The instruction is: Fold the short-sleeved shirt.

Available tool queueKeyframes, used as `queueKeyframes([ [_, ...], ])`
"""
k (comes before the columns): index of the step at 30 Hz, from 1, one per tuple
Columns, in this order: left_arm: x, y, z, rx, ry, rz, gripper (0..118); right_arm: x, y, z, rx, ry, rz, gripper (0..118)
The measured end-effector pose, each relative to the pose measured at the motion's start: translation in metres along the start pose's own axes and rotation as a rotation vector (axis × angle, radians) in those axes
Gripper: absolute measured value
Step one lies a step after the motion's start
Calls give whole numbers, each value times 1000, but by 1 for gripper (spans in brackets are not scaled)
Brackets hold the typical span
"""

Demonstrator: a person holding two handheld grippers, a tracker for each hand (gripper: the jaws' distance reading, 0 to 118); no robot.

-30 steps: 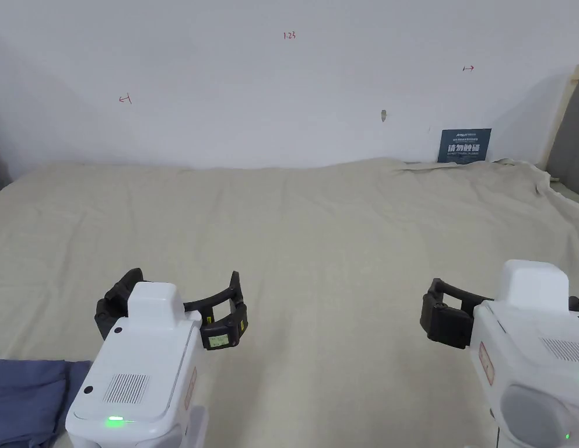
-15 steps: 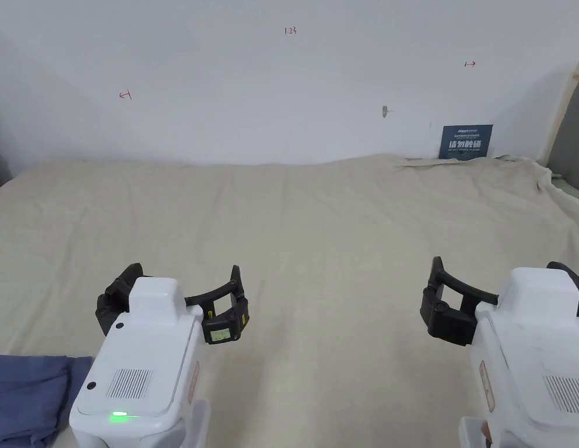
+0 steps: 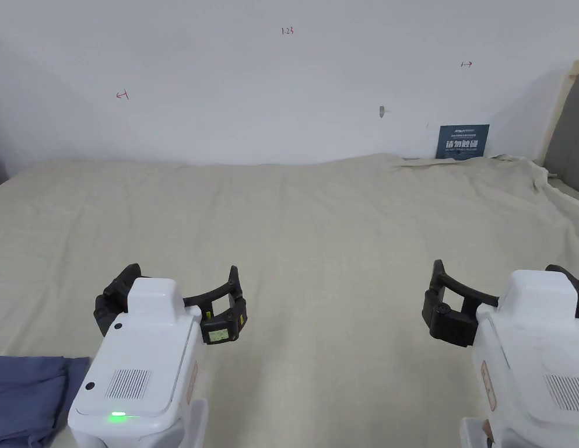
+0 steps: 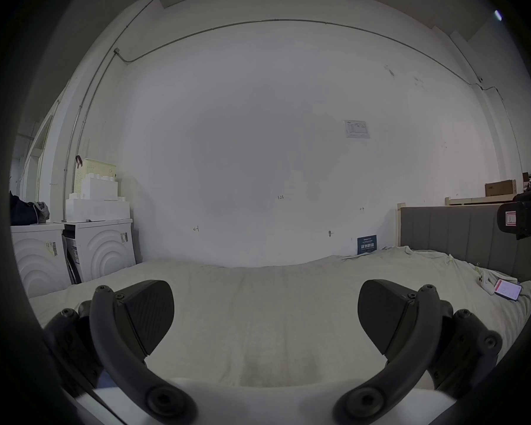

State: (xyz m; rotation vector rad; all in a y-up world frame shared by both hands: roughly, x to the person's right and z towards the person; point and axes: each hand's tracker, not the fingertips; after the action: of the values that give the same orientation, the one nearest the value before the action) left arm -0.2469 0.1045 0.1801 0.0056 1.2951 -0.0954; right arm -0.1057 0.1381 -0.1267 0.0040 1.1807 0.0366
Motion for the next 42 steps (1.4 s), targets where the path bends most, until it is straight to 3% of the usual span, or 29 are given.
queueKeyframes([
  [42, -2, -1, 0, -5, 5, -5, 118, -4, 1, 2, 10, 25, 19, 111],
])
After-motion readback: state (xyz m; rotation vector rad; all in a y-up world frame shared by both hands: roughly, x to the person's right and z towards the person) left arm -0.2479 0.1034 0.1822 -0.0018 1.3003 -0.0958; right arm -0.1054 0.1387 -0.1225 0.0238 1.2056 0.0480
